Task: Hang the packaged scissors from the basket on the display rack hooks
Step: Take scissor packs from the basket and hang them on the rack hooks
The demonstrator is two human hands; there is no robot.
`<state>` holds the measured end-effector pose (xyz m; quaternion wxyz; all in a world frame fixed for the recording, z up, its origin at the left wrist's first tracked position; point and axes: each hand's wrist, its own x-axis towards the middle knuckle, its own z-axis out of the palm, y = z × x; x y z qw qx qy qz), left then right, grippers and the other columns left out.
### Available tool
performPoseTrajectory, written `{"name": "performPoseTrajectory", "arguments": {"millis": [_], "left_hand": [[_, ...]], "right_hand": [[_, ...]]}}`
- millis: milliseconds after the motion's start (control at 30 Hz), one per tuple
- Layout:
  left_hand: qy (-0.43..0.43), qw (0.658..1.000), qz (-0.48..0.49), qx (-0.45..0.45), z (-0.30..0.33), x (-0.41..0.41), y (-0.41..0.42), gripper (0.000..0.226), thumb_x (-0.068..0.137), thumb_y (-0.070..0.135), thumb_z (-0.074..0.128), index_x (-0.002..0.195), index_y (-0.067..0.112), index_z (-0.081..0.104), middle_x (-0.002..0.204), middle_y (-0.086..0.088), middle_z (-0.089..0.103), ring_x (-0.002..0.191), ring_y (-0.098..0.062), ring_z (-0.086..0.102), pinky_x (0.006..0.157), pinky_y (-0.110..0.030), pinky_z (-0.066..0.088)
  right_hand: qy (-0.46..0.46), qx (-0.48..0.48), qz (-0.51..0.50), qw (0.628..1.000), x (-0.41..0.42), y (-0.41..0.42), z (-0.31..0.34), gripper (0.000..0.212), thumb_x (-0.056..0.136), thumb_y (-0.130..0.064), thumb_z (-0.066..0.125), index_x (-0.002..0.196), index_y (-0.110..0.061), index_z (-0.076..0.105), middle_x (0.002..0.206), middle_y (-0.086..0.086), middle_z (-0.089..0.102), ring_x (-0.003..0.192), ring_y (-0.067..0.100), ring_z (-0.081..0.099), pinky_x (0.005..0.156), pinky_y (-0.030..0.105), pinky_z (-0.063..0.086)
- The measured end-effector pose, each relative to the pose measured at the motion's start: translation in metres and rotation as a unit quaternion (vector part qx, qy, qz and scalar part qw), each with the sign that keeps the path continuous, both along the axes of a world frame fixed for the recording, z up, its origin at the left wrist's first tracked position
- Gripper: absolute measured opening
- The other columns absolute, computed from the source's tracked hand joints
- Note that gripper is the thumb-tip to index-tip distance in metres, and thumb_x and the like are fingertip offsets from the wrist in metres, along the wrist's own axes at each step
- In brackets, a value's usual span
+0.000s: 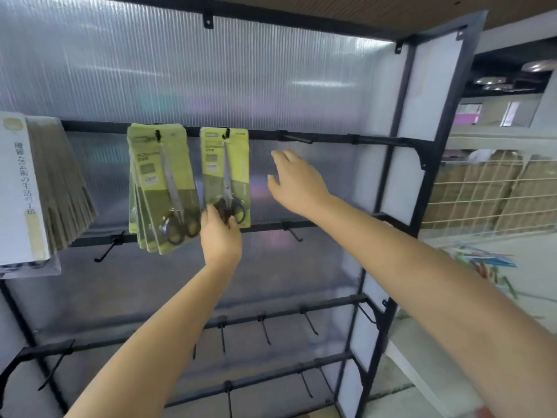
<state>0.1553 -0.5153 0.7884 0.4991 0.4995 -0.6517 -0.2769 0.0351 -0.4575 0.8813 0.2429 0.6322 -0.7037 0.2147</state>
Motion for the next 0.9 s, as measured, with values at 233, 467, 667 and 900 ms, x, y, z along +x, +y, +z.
{"name": "performPoseTrajectory", "arguments": {"millis": [233,467,667,900], "left_hand": [[-0.101,0.991,-0.087,-0.03,-0.022,-0.018,0.082,0.045,0.1,0.018,0.04,0.142,0.003,0.034,0.153,-0.009,0.028,0.142,-0.021,0.022,0.108,-0.033,0.026],[-0.137,0.962,-0.231,-0.049,-0.043,-0.081,0.212,0.022,0.097,0.016,0.045,0.103,0.0,0.059,0.108,-0.016,0.06,0.103,-0.032,0.05,0.084,-0.04,0.038],[-0.182,0.916,-0.356,-0.037,-0.099,-0.127,0.329,0.028,0.096,0.02,0.047,0.113,0.0,0.057,0.111,-0.019,0.06,0.104,-0.034,0.054,0.086,-0.04,0.043],[-0.287,0.815,-0.503,-0.033,-0.183,-0.141,0.447,0.043,0.098,0.025,0.044,0.135,0.003,0.044,0.139,-0.014,0.046,0.124,-0.031,0.046,0.102,-0.033,0.032]], "right_hand": [[-0.061,0.028,-0.073,0.995,-0.032,0.108,-0.039,0.038,0.097,-0.023,0.041,0.129,-0.003,0.043,0.129,0.012,0.048,0.112,0.03,0.05,0.083,0.036,0.042],[-0.145,0.035,-0.184,0.971,-0.072,0.254,-0.084,0.038,0.095,-0.022,0.043,0.129,-0.005,0.044,0.128,0.013,0.048,0.116,0.032,0.049,0.088,0.038,0.039],[-0.236,0.032,-0.27,0.933,-0.094,0.39,-0.144,0.043,0.094,-0.021,0.046,0.135,-0.005,0.041,0.13,0.017,0.048,0.118,0.033,0.048,0.09,0.037,0.04],[-0.353,0.025,-0.395,0.848,-0.089,0.528,-0.235,0.035,0.093,-0.017,0.046,0.125,-0.002,0.047,0.117,0.016,0.053,0.105,0.033,0.054,0.084,0.041,0.046]]}}
